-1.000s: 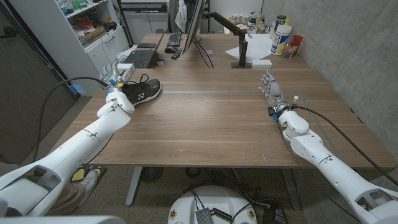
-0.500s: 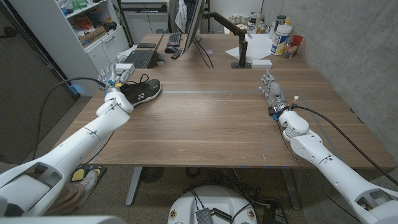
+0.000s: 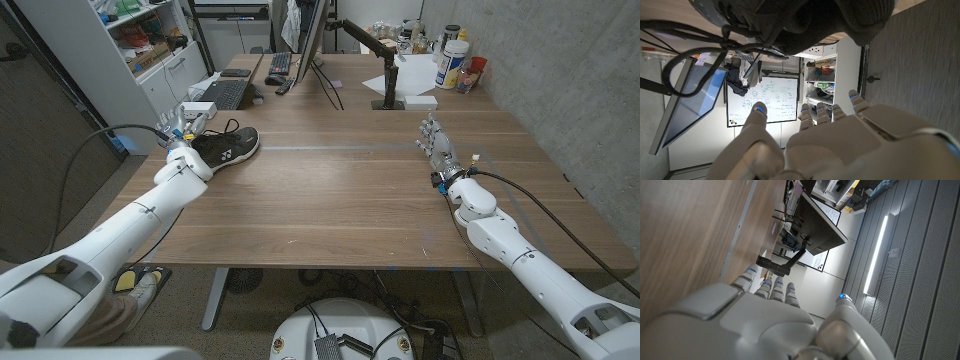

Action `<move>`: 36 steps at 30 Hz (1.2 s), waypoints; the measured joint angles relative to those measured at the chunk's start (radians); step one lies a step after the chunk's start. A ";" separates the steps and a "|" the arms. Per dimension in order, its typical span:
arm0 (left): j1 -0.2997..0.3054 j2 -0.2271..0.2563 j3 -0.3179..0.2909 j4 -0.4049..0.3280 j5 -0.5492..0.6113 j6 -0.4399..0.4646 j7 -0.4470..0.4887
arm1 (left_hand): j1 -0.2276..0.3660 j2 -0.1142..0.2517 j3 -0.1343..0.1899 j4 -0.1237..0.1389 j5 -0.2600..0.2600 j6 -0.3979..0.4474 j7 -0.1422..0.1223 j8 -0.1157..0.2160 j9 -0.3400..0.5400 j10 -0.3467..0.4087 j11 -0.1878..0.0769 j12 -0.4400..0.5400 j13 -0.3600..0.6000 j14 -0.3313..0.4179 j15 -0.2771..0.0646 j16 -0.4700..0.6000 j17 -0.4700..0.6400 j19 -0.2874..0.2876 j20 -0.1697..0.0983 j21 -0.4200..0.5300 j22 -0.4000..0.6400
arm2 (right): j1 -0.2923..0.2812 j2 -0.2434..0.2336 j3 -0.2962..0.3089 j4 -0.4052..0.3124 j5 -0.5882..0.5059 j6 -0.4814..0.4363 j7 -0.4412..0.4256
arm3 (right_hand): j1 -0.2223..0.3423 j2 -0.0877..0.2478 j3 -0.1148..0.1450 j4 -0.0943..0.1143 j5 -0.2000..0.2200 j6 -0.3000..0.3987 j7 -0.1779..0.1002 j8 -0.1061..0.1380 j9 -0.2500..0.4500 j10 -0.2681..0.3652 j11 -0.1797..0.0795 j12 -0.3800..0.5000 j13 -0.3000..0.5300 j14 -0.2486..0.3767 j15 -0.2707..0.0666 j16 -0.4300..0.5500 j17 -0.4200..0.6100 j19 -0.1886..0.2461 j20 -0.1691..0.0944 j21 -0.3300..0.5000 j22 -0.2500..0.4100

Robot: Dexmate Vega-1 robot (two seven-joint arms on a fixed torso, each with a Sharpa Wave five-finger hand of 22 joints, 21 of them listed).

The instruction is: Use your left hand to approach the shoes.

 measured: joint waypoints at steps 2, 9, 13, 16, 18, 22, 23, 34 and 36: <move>-0.006 0.000 0.005 0.009 0.000 0.000 -0.001 | 0.000 0.000 0.000 0.000 0.000 0.000 0.000 0.000 0.000 0.000 0.000 0.000 0.000 0.000 0.000 0.000 0.000 0.000 0.000 0.000 0.000 | 0.000 0.000 0.000 0.000 0.000 0.000 -0.002 | 0.000 0.000 -0.003 -0.003 0.000 0.000 0.000 0.000 0.000 0.000 0.000 0.000 0.000 0.000 0.000 0.000 0.000 0.000 0.000 0.000 0.000; -0.031 0.000 0.026 0.042 -0.002 -0.006 -0.020 | 0.000 0.000 0.000 0.000 0.000 0.000 0.000 0.000 0.000 0.000 0.000 0.000 0.000 0.000 0.000 0.000 0.000 0.000 0.000 0.000 0.000 | -0.003 0.000 0.000 -0.004 -0.001 -0.002 -0.005 | 0.000 0.000 -0.004 -0.004 0.000 0.000 0.000 0.000 0.000 -0.004 -0.004 0.000 0.000 0.000 0.000 0.000 0.000 0.000 0.000 0.000 0.000; -0.045 -0.002 0.040 0.060 -0.002 -0.008 -0.030 | 0.000 0.000 0.000 0.000 0.000 0.000 0.000 0.000 0.000 0.000 0.000 0.000 0.000 0.000 0.000 0.000 0.000 0.000 0.000 0.000 0.000 | -0.003 0.000 0.000 -0.005 -0.001 -0.002 -0.005 | 0.000 0.000 -0.004 -0.004 0.000 0.000 0.000 0.000 0.000 -0.004 -0.004 0.000 0.000 0.000 0.000 0.000 0.000 0.000 0.000 0.000 0.000; -0.055 -0.004 0.048 0.072 -0.001 -0.013 -0.037 | 0.000 0.000 0.000 0.000 0.000 0.000 0.000 0.000 0.000 0.000 0.000 0.000 0.000 0.000 0.000 0.000 0.000 0.000 0.000 0.000 0.000 | -0.003 0.000 0.000 -0.005 -0.001 -0.003 -0.005 | 0.000 0.000 -0.004 -0.004 0.000 0.000 0.000 0.000 0.000 -0.004 -0.004 0.000 0.000 -0.004 -0.004 0.000 0.000 0.000 0.000 0.000 0.000; -0.059 -0.005 0.052 0.078 0.000 -0.014 -0.040 | 0.000 0.000 0.000 0.000 0.000 0.000 0.000 0.000 0.000 0.000 0.000 0.000 0.000 0.000 0.000 0.000 0.000 0.000 0.000 0.000 0.000 | -0.003 0.001 -0.001 -0.005 -0.001 -0.003 -0.004 | 0.000 0.000 -0.004 -0.004 0.000 0.000 0.000 0.000 0.000 -0.004 -0.004 0.000 0.000 -0.004 -0.004 0.000 0.000 0.000 0.000 0.000 0.000; -0.069 -0.009 0.060 0.091 0.001 -0.019 -0.044 | 0.000 0.000 0.000 0.000 0.000 0.000 0.000 0.000 0.000 0.000 0.000 0.000 0.000 0.000 0.000 0.000 0.000 0.000 0.000 0.000 0.000 | -0.003 0.001 -0.001 -0.006 -0.001 -0.003 -0.003 | 0.000 0.000 -0.004 -0.004 0.000 0.000 0.000 0.000 0.000 -0.004 -0.004 0.000 0.000 -0.004 -0.004 0.000 0.000 0.000 0.000 0.000 0.000; -0.074 -0.011 0.064 0.098 0.002 -0.022 -0.046 | 0.000 0.000 0.000 0.000 0.000 0.000 0.000 0.000 0.000 0.000 0.000 0.000 0.000 0.000 0.000 0.000 0.000 0.000 0.000 0.000 0.000 | -0.003 0.001 -0.001 -0.006 -0.001 -0.003 -0.003 | 0.000 0.000 -0.004 -0.004 0.000 0.000 0.000 0.000 0.000 -0.004 -0.004 0.000 0.000 -0.004 -0.004 0.000 0.000 0.000 0.000 0.000 0.000; -0.106 -0.029 0.089 0.140 0.006 -0.038 -0.058 | 0.000 0.000 0.000 0.000 0.000 0.000 0.000 0.000 0.000 0.000 0.000 0.000 0.000 0.000 0.000 0.000 0.000 0.000 -0.007 0.000 0.000 | -0.003 -0.004 0.000 -0.008 0.000 -0.003 0.004 | 0.000 0.000 -0.004 -0.004 0.000 0.000 0.000 0.000 0.000 -0.004 -0.004 0.000 0.000 -0.004 -0.004 0.000 0.000 0.000 0.000 0.000 0.000; -0.111 -0.031 0.093 0.147 0.007 -0.040 -0.060 | 0.000 0.000 0.000 0.000 0.000 0.000 0.000 0.000 0.000 0.000 0.000 0.000 0.000 0.000 0.000 0.000 0.000 0.000 -0.007 0.000 0.000 | -0.004 -0.005 0.001 -0.009 0.001 -0.003 0.005 | 0.000 0.000 -0.004 -0.004 0.000 0.000 0.000 0.000 0.000 -0.004 -0.004 0.000 0.000 -0.004 -0.004 0.000 0.000 0.000 0.000 0.000 0.000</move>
